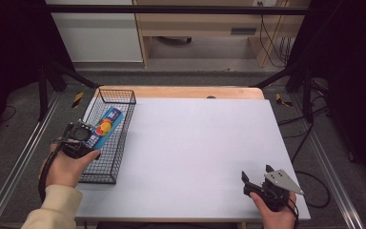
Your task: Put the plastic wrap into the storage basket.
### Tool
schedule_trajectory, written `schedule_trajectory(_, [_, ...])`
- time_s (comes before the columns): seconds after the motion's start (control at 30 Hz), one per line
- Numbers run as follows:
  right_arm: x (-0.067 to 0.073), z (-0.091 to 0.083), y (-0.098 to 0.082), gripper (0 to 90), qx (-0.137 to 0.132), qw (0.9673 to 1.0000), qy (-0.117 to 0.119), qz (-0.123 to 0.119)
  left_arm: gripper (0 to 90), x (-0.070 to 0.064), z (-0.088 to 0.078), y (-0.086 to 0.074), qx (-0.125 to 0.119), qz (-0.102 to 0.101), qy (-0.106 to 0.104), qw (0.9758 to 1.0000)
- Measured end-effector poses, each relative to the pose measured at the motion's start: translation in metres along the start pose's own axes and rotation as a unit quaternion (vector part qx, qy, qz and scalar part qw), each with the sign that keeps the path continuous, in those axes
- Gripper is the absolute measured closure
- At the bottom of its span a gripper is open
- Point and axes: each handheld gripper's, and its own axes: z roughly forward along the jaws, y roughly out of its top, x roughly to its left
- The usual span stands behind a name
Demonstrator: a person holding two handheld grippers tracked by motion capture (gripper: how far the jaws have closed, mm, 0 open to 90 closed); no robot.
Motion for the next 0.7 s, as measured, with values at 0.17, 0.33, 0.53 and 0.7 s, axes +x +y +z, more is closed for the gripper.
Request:
schedule_trajectory(0.17, [0.001, 0.000, 0.000, 15.2, 0.000, 1.0000, 0.002, -0.002, 32.1, 0.001, 0.005, 0.005, 0.020, 0.004, 0.007, 0.9998])
schedule_trajectory(0.33, [0.001, 0.000, 0.000, 15.2, 0.000, 1.0000, 0.003, -0.002, 32.2, 0.001, 0.006, 0.007, 0.029, 0.007, 0.015, 0.9994])
schedule_trajectory(0.53, [0.002, 0.001, 0.001, 15.3, 0.002, 1.0000, 0.005, -0.004, 32.2, 0.001, 0.008, 0.011, 0.041, 0.008, 0.022, 0.9989])
schedule_trajectory(0.7, [0.002, 0.001, 0.000, 15.3, 0.003, 1.0000, 0.005, -0.003, 32.1, -0.001, 0.010, 0.015, 0.053, 0.017, 0.029, 0.9980])
